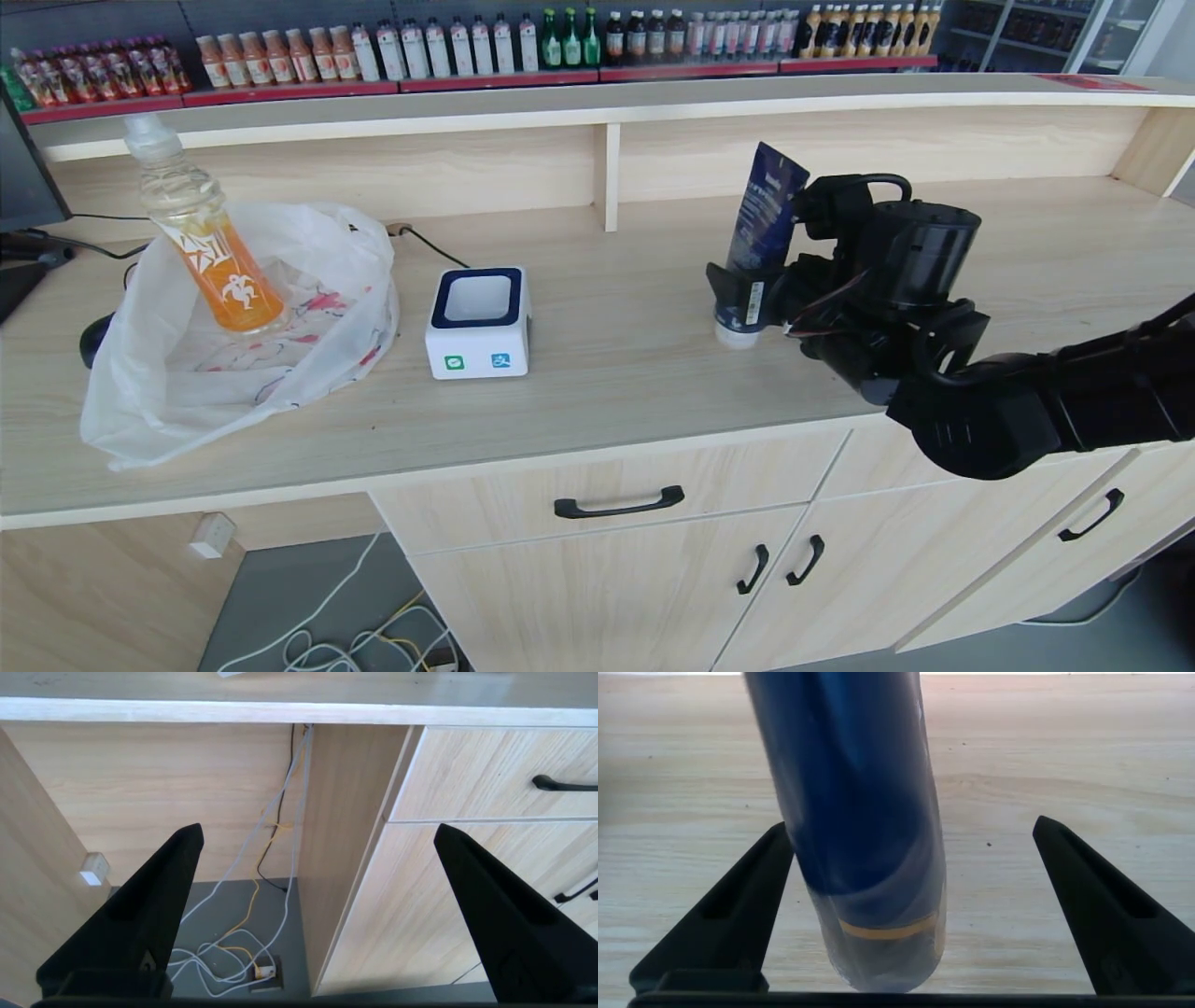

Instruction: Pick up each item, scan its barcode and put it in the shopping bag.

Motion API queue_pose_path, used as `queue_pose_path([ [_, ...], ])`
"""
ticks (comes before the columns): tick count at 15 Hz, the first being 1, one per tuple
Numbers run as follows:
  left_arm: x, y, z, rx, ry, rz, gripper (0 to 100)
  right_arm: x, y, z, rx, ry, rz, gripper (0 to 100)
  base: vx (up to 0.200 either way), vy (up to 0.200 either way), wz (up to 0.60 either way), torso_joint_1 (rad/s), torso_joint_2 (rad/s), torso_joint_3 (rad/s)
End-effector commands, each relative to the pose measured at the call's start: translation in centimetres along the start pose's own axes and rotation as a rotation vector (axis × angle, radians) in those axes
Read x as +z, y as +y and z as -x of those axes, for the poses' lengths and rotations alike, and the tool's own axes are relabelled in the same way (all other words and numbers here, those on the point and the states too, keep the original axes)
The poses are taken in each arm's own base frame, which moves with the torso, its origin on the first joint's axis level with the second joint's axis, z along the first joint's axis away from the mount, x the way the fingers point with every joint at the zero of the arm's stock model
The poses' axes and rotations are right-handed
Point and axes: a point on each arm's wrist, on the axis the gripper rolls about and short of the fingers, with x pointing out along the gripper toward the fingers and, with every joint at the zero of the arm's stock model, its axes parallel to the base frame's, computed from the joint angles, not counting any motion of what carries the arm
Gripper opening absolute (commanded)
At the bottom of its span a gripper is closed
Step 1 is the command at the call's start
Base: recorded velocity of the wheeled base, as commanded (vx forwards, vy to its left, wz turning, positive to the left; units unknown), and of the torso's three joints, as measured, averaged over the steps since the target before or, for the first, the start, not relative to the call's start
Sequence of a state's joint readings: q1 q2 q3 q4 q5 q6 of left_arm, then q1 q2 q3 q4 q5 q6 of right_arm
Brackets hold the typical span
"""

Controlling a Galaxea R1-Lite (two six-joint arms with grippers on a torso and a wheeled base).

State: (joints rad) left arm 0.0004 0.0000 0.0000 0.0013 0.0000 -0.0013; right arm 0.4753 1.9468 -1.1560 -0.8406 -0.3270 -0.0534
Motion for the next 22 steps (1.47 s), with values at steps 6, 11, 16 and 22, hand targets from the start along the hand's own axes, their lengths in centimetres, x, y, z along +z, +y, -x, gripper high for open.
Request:
queue_pose_path([
  [6,0.0,0.0,0.0,0.001,0.0,0.0,100,-0.3,-0.2,-0.6,-0.009,0.002,0.008,100,0.0,0.0,0.0,0.0,0.0,0.0],
  [11,0.0,0.0,0.0,0.0,-0.001,0.0,100,-0.4,-0.1,-0.6,-0.007,0.002,0.003,0,0.0,0.0,0.0,0.0,0.0,0.0],
  [16,0.0,0.0,0.0,0.001,-0.001,0.0,100,-0.2,-0.2,-0.5,-0.009,0.0,0.002,0,0.0,0.0,0.0,0.0,0.0,0.0],
  [22,0.0,0.0,0.0,0.0,0.0,0.0,100,2.0,-0.8,1.1,-0.011,-0.047,-0.014,0,0.0,0.0,0.0,0.0,0.0,0.0],
])
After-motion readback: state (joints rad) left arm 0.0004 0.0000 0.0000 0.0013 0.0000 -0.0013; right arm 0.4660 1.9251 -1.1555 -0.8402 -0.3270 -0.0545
